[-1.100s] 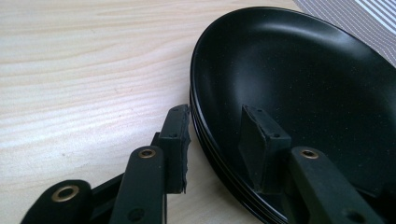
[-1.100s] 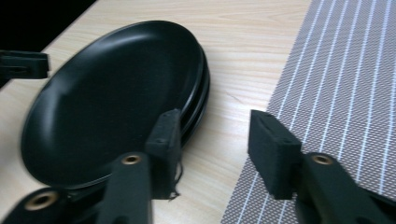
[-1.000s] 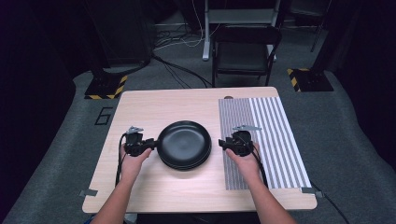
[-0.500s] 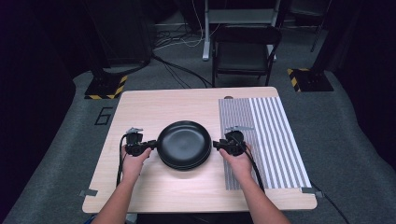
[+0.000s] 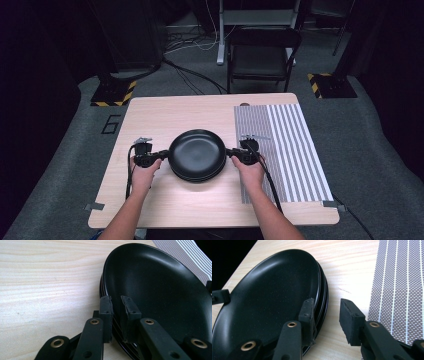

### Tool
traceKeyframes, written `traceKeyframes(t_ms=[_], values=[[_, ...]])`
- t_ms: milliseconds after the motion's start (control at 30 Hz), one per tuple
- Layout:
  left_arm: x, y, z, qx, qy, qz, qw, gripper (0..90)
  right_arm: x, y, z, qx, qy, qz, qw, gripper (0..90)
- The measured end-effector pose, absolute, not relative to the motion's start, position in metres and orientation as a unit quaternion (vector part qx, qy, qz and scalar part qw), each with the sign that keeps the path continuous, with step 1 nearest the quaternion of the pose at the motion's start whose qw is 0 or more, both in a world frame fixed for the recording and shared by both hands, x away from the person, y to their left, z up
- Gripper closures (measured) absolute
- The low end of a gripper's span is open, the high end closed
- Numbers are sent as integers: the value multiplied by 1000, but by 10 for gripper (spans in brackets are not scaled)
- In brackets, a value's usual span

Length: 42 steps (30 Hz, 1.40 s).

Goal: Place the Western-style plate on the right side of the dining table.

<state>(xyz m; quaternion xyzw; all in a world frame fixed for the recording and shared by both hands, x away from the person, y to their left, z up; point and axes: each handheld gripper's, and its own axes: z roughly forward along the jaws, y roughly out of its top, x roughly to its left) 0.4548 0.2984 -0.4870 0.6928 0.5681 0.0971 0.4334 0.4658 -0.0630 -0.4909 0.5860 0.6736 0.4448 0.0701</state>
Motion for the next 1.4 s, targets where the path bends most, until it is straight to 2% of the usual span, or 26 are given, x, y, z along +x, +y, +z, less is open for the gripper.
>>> traceKeyframes(t_ms=[200, 333, 433, 800, 967, 1233, 1400], values=[[455, 296, -488, 690, 571, 82, 438, 801, 464, -61, -487, 586, 663, 463, 54, 651], [455, 296, -488, 687, 573, 80, 440, 798, 465, -57, -492, 591, 671, 446, 46, 708], [456, 299, -490, 680, 580, 64, 444, 795, 465, -53, -494, 597, 665, 449, 23, 715], [457, 287, -490, 684, 580, 62, 439, 793, 465, -51, -497, 630, 635, 447, 19, 762], [459, 285, -490, 683, 585, 57, 434, 787, 466, -61, -500, 644, 608, 464, -26, 785], [464, 278, -498, 656, 608, 39, 446, 756, 466, -65, -498, 641, 607, 470, -13, 790], [463, 276, -498, 665, 602, 52, 439, 746, 466, -65, -498, 643, 604, 471, -10, 790]])
